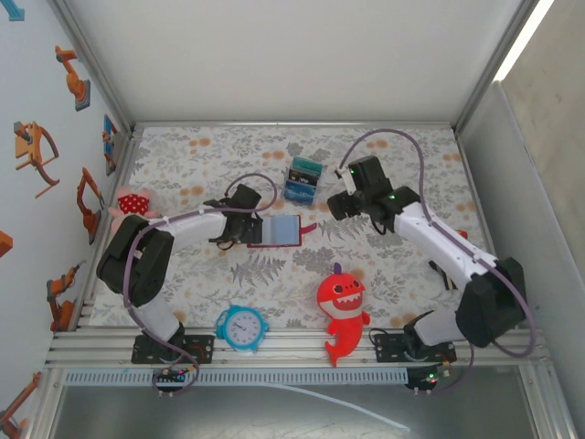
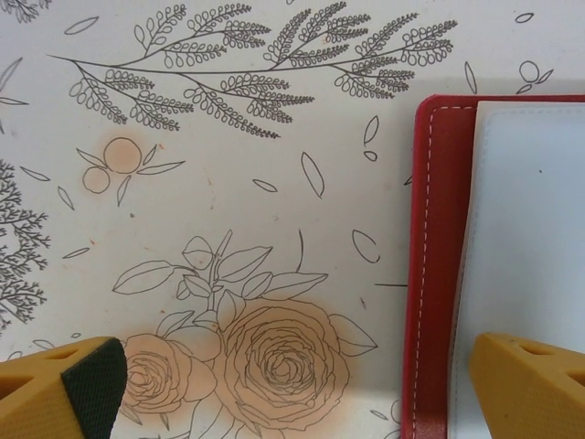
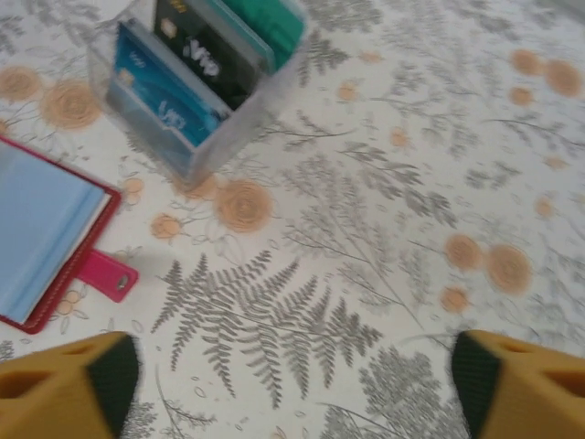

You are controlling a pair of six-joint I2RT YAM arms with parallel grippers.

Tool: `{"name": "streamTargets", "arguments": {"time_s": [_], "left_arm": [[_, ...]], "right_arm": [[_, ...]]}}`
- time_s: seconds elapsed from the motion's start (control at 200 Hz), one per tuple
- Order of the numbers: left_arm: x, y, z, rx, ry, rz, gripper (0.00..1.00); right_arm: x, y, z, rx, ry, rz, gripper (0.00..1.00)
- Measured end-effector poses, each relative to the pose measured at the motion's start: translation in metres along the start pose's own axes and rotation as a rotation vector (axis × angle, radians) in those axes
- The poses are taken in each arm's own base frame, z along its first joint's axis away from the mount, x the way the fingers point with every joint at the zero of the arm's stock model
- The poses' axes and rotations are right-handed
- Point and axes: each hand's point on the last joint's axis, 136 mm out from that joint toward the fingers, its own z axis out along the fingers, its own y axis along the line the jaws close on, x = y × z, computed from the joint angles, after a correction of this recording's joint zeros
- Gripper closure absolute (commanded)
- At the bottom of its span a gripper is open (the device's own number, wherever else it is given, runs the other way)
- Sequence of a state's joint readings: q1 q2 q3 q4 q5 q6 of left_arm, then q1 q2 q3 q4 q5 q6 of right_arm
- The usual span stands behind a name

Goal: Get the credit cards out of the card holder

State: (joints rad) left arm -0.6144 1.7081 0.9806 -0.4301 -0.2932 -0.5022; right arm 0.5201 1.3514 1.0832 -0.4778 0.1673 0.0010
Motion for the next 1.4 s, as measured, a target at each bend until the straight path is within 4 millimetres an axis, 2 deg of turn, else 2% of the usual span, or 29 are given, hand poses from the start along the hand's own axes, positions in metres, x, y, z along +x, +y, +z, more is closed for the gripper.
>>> {"name": "streamTargets", "arguments": {"time_s": [0.07,0.15,0.265,0.406,0.491,0.641,0.816,1.107,1.267,1.402], "left_arm": [[-0.005,0.003,-0.008,-0.003,-0.026,0.005,0.03],[-0.018,0.009,-0.025,-0.01,-0.095,0.004,0.03],[-0.038,0.032,-0.056,-0.03,-0.218,-0.027,0.03],[-0.05,0.079,-0.077,-0.079,-0.343,-0.119,0.03],[-0.047,0.107,-0.08,-0.132,-0.399,-0.152,0.03],[-0.043,0.141,-0.083,-0.198,-0.471,-0.192,0.03],[-0.047,0.166,-0.089,-0.254,-0.579,-0.207,0.03],[-0.042,0.183,-0.074,-0.297,-0.687,-0.16,0.03],[-0.049,0.194,-0.075,-0.276,-0.758,-0.186,0.03],[-0.058,0.195,-0.074,-0.251,-0.793,-0.186,0.03]], "right_arm": [[0.007,-0.013,-0.016,0.063,-0.035,0.04,0.01],[0.018,-0.031,-0.032,0.147,-0.076,0.092,0.01],[0.043,-0.058,-0.046,0.269,-0.1,0.163,0.01],[0.075,-0.089,-0.05,0.413,-0.075,0.235,0.01],[0.09,-0.105,-0.048,0.489,-0.072,0.272,0.01],[0.114,-0.122,-0.043,0.583,-0.097,0.309,0.01],[0.121,-0.134,-0.043,0.638,-0.183,0.344,0.01],[0.128,-0.157,-0.045,0.686,-0.288,0.408,0.01],[0.126,-0.164,-0.046,0.69,-0.328,0.431,0.01],[0.125,-0.167,-0.045,0.685,-0.358,0.441,0.01]]}}
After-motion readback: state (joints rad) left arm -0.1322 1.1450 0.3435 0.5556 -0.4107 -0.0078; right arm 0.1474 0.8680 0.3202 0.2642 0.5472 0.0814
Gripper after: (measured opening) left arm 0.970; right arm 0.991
